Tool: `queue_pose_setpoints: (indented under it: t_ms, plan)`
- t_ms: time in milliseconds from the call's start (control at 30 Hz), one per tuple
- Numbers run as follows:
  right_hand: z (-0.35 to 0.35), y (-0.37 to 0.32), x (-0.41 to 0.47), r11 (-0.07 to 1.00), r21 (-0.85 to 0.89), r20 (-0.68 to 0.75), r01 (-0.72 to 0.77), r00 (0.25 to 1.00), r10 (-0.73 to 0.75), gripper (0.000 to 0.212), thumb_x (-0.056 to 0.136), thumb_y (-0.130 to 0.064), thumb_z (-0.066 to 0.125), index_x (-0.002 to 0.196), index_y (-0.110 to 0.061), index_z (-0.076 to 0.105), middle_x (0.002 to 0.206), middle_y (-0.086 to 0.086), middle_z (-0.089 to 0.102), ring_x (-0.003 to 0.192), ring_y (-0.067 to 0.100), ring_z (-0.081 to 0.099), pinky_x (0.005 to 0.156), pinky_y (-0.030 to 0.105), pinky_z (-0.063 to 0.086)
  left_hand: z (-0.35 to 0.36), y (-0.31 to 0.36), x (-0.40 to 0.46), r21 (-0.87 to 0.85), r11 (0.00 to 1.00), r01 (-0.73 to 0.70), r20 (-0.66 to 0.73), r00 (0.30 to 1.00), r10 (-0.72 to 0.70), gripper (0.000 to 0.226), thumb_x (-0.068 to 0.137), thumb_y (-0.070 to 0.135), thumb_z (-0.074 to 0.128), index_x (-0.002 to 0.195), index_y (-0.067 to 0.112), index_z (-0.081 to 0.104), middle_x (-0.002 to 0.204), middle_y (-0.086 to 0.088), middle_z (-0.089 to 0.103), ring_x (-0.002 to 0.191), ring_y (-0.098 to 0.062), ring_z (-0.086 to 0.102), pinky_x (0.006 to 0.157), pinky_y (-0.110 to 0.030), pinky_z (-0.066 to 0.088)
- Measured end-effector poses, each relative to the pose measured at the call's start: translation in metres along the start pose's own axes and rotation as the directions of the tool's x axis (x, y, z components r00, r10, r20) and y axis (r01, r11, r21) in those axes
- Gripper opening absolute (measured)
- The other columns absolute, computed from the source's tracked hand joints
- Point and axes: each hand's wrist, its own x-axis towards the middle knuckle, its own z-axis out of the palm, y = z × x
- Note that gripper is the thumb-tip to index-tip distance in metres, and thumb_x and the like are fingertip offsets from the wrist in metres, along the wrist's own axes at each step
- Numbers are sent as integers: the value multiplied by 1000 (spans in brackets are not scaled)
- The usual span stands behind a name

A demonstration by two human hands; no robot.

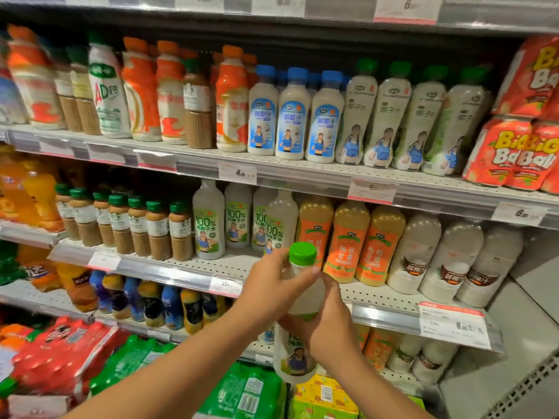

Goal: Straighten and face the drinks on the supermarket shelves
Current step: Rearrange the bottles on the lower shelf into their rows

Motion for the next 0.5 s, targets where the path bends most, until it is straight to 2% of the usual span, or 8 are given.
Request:
queue_pose_setpoints:
  t_ms: [67, 133, 200, 333, 500]
  plan:
    - [17, -17, -10, 998, -46, -50, -45, 998, 43, 87, 38, -71, 80, 111, -64, 33, 101, -22, 62, 90, -2, 61, 73, 29, 56, -37, -13, -8, 82, 995, -53, 41, 998, 50, 46, 82, 56, 64, 123, 35, 59, 118, 19, 61, 108, 0, 55, 84, -25, 49]
    - [33, -32, -18, 994, -84, -96, -72, 993, 64, 93, 39, -69, 81, 118, -54, 34, 105, -22, 60, 92, 3, 61, 77, 36, 56, -79, -23, -12, 202, 972, -123, 50, 992, 115, 45, 89, 51, 56, 130, 32, 55, 124, 18, 56, 112, -3, 53, 87, -25, 45]
    - [45, -44, -24, 991, -111, -126, -69, 990, 54, 91, 42, -66, 80, 119, -51, 34, 109, -22, 56, 92, 5, 59, 77, 38, 56, -116, -31, -12, 307, 931, -198, 67, 980, 186, 36, 94, 43, 52, 127, 30, 57, 124, 17, 58, 109, -9, 56, 89, -27, 45]
    - [58, -64, -33, 993, -91, -165, -77, 984, 61, 92, 41, -65, 82, 118, -44, 37, 110, -15, 54, 94, 12, 60, 78, 41, 57, -165, -38, -6, 448, 863, -232, 76, 972, 222, 15, 94, 32, 54, 107, 27, 58, 103, 14, 60, 100, -6, 56, 82, -26, 46]
    - [61, -73, -31, 993, -85, -144, -87, 987, 74, 88, 40, -64, 83, 111, -49, 35, 109, -15, 53, 92, 10, 60, 73, 36, 57, -194, -37, 19, 602, 743, -293, 115, 952, 283, 16, 94, 33, 53, 106, 25, 61, 103, 10, 63, 95, -10, 56, 78, -26, 46]
